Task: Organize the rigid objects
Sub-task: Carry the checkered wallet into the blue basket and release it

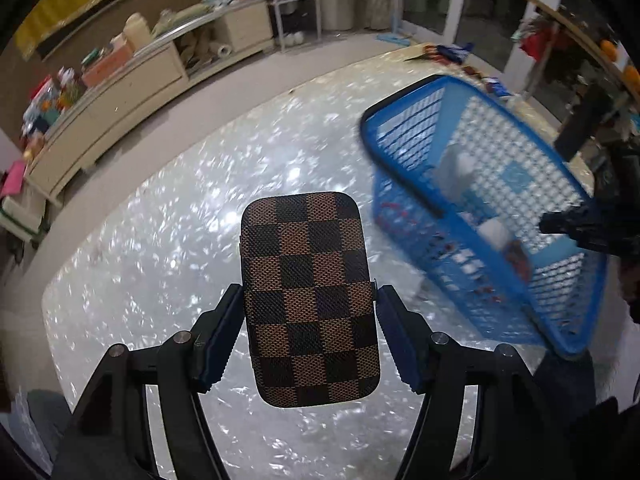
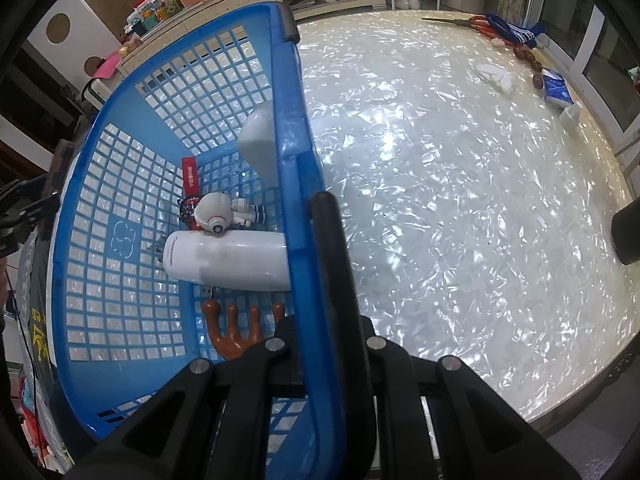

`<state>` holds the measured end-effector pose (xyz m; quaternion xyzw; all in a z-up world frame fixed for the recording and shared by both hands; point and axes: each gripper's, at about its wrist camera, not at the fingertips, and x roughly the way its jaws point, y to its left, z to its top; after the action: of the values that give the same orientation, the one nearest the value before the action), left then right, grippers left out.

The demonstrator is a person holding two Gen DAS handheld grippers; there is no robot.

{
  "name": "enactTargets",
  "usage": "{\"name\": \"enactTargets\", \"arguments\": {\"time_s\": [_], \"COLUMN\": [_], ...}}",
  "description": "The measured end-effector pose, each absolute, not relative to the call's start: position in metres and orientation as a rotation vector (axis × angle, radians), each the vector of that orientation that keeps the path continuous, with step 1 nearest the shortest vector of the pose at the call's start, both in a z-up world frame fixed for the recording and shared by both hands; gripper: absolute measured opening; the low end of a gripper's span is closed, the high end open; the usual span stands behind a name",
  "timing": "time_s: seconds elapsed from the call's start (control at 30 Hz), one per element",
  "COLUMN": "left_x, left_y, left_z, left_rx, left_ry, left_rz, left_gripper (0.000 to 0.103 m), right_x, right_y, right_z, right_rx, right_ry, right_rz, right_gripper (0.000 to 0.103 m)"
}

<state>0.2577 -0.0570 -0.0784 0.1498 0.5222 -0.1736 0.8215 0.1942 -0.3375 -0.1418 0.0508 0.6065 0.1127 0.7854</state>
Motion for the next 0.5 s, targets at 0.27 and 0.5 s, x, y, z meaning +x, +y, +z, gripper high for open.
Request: {"name": "enactTargets", "arguments": {"time_s": [0.27, 0.5], "left_x": [0.236, 0.235], "left_y": [-0.103, -0.158], "left_z": [-0.047, -0.046], "left_rx": [0.409, 0.481], "left_ry": [1.020, 0.981], "left_rz": [-0.495, -0.613], "left_gripper": [0.071, 0.071], "right_x": [0.194, 0.194], "right_y": [-0.338, -0.339], "right_z": [-0.142, -0.141], "right_rx": [0.114, 0.123], "right_ry": [1.307, 1.303], "right_rz": [0.248, 0.251], "right_gripper": [0.010, 0.010]}}
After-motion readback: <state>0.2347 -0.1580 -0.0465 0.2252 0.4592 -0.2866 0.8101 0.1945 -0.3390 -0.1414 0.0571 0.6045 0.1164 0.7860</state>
